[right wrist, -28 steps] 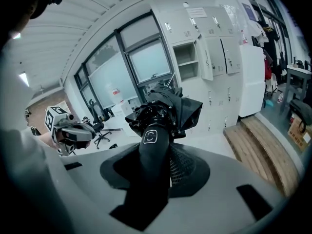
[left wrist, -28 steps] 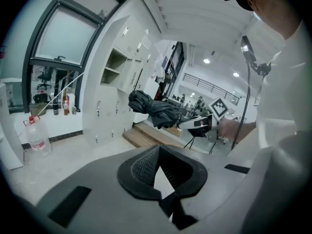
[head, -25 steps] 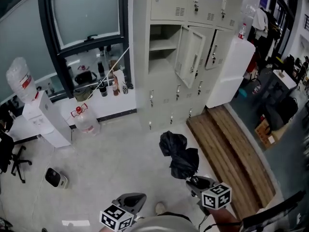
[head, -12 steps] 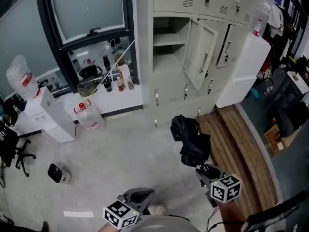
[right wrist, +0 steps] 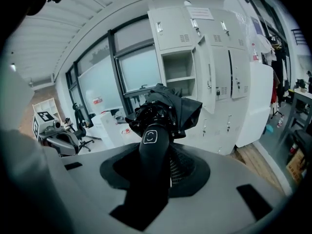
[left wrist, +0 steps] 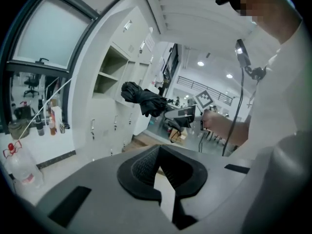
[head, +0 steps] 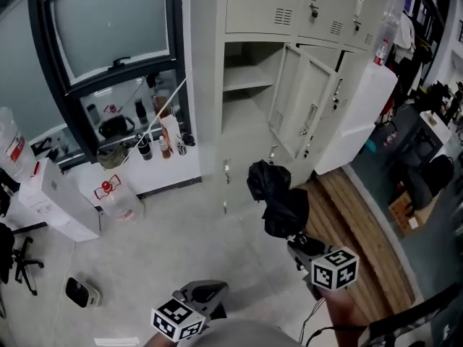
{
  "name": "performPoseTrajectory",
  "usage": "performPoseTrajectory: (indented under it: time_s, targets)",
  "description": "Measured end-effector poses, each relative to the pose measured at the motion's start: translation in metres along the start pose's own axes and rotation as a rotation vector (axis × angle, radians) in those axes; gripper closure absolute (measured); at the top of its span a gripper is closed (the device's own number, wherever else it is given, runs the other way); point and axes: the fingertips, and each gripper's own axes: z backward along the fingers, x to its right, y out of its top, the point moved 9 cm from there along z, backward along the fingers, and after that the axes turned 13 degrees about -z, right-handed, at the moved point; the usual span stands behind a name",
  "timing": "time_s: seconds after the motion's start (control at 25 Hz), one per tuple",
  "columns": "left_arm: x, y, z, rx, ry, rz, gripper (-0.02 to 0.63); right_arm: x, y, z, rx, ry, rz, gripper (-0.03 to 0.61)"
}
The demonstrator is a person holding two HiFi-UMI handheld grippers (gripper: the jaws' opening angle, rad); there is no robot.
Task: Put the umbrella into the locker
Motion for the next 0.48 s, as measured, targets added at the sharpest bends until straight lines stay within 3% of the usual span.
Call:
performPoseTrajectory:
  time_s: [0.24,0.48]
  targets:
    - [-0.083,0.025,0.009,0.020,-0.034,-0.052,0.603,-0.009,0.078,-0.067,0.075,-0.023,-0.003,0.433]
    - [-0.139,0.029,0.018,0.027,-0.036,-0.044,0.603,-0.013,0.152,-0.121,0.147,-0.044,-0.006,0.433]
